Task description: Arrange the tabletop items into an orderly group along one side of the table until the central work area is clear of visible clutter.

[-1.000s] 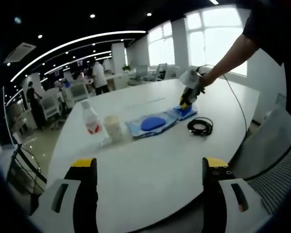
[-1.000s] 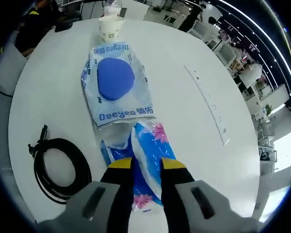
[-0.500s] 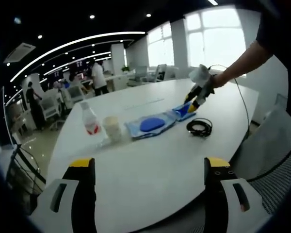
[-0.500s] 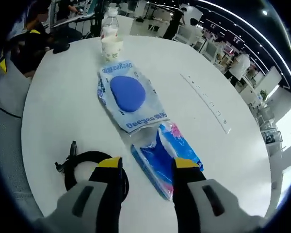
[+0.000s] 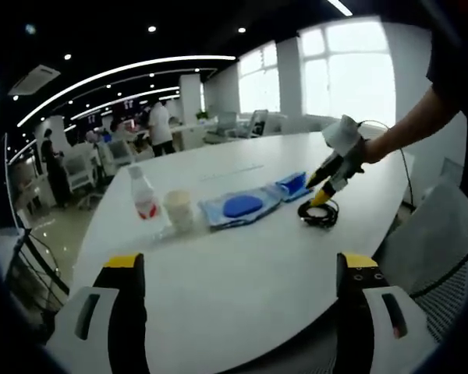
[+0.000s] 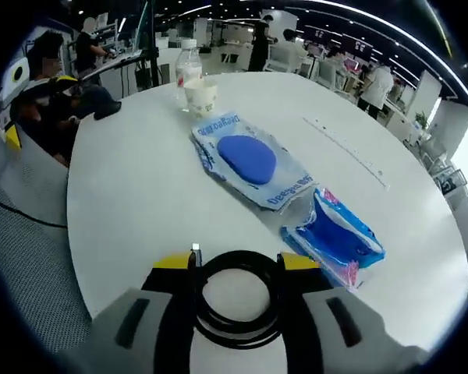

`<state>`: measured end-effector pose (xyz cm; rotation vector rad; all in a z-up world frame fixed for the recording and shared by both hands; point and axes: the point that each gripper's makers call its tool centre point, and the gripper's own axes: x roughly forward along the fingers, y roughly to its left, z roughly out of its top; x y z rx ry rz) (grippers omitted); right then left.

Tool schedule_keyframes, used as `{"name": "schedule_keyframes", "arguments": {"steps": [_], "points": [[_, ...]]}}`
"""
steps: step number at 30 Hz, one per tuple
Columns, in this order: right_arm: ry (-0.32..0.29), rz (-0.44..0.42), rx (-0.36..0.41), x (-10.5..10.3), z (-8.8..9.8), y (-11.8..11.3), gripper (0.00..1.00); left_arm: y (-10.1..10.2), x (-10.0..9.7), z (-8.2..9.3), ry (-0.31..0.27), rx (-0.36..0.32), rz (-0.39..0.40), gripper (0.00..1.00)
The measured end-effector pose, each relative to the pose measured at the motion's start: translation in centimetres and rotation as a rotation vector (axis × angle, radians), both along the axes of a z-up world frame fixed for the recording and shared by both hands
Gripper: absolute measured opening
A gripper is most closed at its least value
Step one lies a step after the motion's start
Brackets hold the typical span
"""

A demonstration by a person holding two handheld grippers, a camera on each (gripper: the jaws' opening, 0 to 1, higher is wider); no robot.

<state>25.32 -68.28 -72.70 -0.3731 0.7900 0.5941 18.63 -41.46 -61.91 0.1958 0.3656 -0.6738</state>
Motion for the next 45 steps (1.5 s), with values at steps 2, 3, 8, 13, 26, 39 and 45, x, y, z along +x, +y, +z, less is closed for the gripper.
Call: {"name": "schedule_keyframes", "arguments": {"steps": [2,3,8,13,26,39,45], "points": [[0.003,-0.014,0.013,-0.6,-0.5,0.6,0.40,0.0,0.0,0.1,-0.004,-0.007,0.003,1.00],[0.007,-0.017,0.015,-0.8,-0.7,0.8,0.40,0.0,0.0,0.2,-0.005,-0.008,0.005,1.00],[0.031,-0.090,0.029,-1.6,-2.4,1.1,0.35,0.0,0.1,0.1,-0.007,-0.007,0.007,1.00],[0.004,-0.150,0.031,-1.6,-3.4,0.9,0.33,0.1,0.1,0.1,-0.014,0.003,0.011,0.99],[-0.105,-0.261,0.039,-1.7,-4.4,1.1,0.19,0.1,0.0,-0.1,-0.003,0.019,0.007,0.95],[-0.119,-0.322,0.038,-2.0,-4.1,1.2,0.10,0.2,-0.1,-0.2,-0.001,0.029,0.001,0.93],[-0.116,-0.324,0.034,-2.2,-4.0,1.2,0.08,0.2,-0.2,-0.2,0.000,0.030,-0.001,0.92]]}}
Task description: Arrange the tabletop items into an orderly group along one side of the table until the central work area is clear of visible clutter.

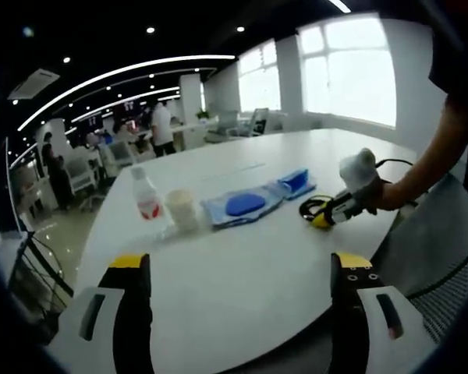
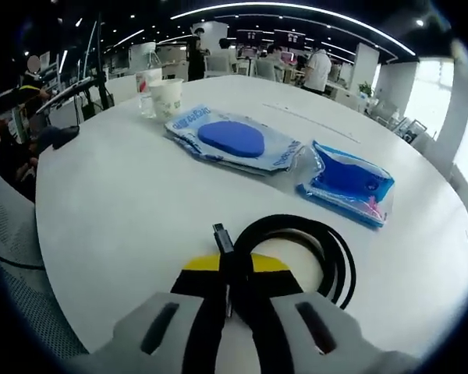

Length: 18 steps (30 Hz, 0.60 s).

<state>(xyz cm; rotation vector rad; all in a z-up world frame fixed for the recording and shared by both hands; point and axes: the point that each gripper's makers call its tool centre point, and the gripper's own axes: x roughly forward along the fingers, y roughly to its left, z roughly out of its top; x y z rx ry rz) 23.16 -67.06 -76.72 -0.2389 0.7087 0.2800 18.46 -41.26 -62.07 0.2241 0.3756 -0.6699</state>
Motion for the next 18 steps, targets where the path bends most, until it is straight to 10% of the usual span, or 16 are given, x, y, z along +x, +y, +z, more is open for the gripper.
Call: {"name": "schedule_keyframes", "arguments": {"steps": [18], "points": [[-0.099,0.056,-0.091,0.0,3.6,-0.3,0.07,-0.1,0.0,0.2,-0.009,-0.011,-0.008,0.91]]}}
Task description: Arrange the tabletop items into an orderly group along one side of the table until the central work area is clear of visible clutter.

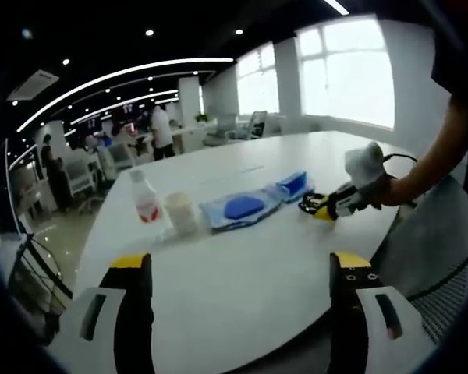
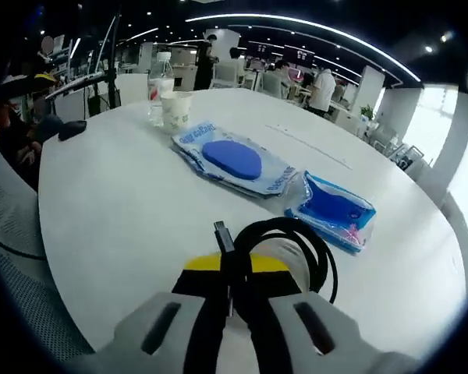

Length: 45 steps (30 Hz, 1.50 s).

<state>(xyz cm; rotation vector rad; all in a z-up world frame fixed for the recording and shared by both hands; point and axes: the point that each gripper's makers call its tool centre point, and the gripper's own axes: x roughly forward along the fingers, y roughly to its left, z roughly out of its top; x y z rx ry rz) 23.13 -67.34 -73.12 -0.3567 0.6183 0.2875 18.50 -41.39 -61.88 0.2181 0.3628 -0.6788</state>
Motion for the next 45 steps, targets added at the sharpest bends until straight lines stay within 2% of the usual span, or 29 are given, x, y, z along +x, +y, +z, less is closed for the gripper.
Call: {"name": "schedule_keyframes", "arguments": {"steps": [6,14,19,21,23,28,29,39,42,45], "points": [[-0.029,0.038,-0.031,0.7,1.0,0.5,0.07,-0.2,0.0,0.1,-0.004,-0.005,-0.009,0.91],[-0.017,0.080,-0.068,2.7,0.3,1.2,0.07,-0.1,0.0,0.0,-0.002,-0.002,-0.005,0.91],[0.028,0.085,-0.056,3.2,-1.0,1.7,0.08,0.0,0.0,-0.2,0.006,0.000,0.000,0.91],[0.044,0.097,-0.063,3.0,-1.6,1.9,0.08,0.0,0.0,-0.2,0.009,0.001,0.000,0.91],[0.094,0.099,-0.066,2.7,-2.6,2.0,0.09,0.0,0.0,-0.2,0.010,0.002,-0.002,0.91],[0.128,0.145,-0.079,2.4,-4.0,2.5,0.10,0.0,-0.1,-0.3,0.014,-0.003,-0.004,0.91],[0.111,0.149,-0.075,2.6,-3.8,2.5,0.10,0.0,-0.1,-0.3,0.016,-0.001,-0.004,0.91],[0.161,0.080,0.050,2.5,-3.6,2.7,0.13,0.1,-0.1,-0.5,0.032,-0.005,0.002,0.91],[0.166,0.077,0.078,2.4,-3.6,2.8,0.16,0.1,-0.2,-0.6,0.033,0.002,-0.001,0.91],[0.153,0.073,0.129,2.4,-3.1,3.3,0.25,0.1,-0.2,-0.5,0.031,0.001,-0.002,0.91]]}}
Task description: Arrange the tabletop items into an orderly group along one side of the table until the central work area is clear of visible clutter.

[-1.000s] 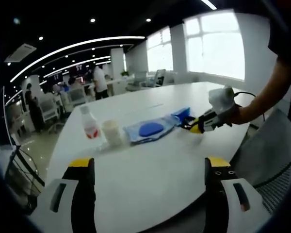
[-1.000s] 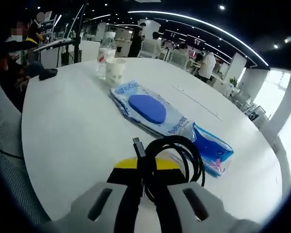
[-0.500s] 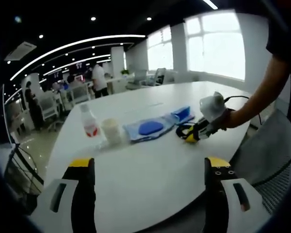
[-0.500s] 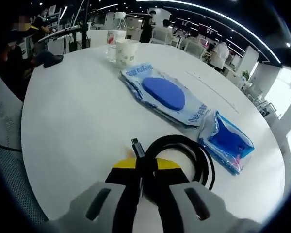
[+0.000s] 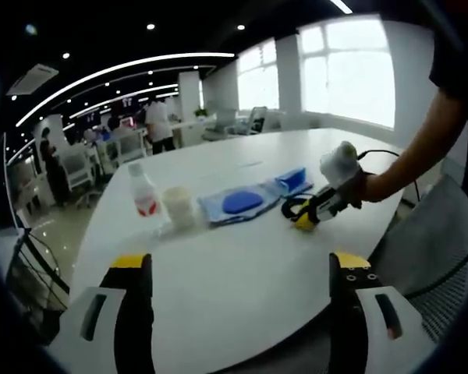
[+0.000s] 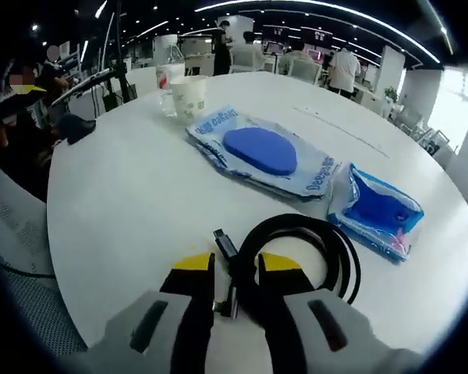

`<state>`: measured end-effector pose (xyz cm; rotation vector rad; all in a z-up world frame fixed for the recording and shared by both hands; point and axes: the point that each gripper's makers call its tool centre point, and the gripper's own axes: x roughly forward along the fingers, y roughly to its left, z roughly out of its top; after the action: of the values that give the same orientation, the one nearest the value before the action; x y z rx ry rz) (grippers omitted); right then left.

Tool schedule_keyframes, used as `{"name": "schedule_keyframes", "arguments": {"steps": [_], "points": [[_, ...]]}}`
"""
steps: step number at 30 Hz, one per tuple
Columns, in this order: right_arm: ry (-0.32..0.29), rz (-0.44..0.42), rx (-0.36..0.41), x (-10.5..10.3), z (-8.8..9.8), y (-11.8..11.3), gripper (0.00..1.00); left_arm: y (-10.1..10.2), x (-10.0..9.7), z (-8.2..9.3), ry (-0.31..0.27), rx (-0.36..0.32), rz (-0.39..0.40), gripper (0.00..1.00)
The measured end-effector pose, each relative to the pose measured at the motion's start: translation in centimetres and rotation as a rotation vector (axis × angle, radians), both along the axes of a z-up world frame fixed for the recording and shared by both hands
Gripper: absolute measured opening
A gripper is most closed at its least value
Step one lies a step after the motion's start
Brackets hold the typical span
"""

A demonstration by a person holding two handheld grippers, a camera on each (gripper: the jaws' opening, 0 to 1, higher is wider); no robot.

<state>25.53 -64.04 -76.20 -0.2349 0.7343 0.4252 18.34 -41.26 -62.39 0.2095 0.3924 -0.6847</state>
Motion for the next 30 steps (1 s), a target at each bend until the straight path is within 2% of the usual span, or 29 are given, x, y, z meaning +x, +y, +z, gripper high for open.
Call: {"name": "schedule_keyframes", "arguments": {"steps": [3,9,12,16,25,30], "points": [[-0.031,0.017,0.002,-0.4,1.0,0.2,0.28,0.0,0.0,0.0,-0.002,0.000,-0.001,0.91],[-0.104,0.002,0.041,-1.3,4.0,-0.1,0.42,-0.1,0.0,-0.3,0.014,0.015,-0.002,0.92],[-0.153,-0.045,0.091,-1.9,6.2,-0.7,0.51,-0.2,-0.1,-0.6,0.023,0.021,-0.014,0.92],[-0.186,-0.096,0.118,-3.8,8.6,-2.0,0.58,-0.2,-0.1,-0.7,0.026,0.019,-0.015,0.93],[-0.242,-0.073,0.041,-7.9,11.7,-3.8,0.71,-0.4,-0.3,-0.7,0.034,0.025,-0.033,0.95],[-0.261,-0.088,0.024,-9.7,12.5,-4.6,0.78,-0.4,0.0,-0.3,0.020,0.005,-0.023,0.96]]}}
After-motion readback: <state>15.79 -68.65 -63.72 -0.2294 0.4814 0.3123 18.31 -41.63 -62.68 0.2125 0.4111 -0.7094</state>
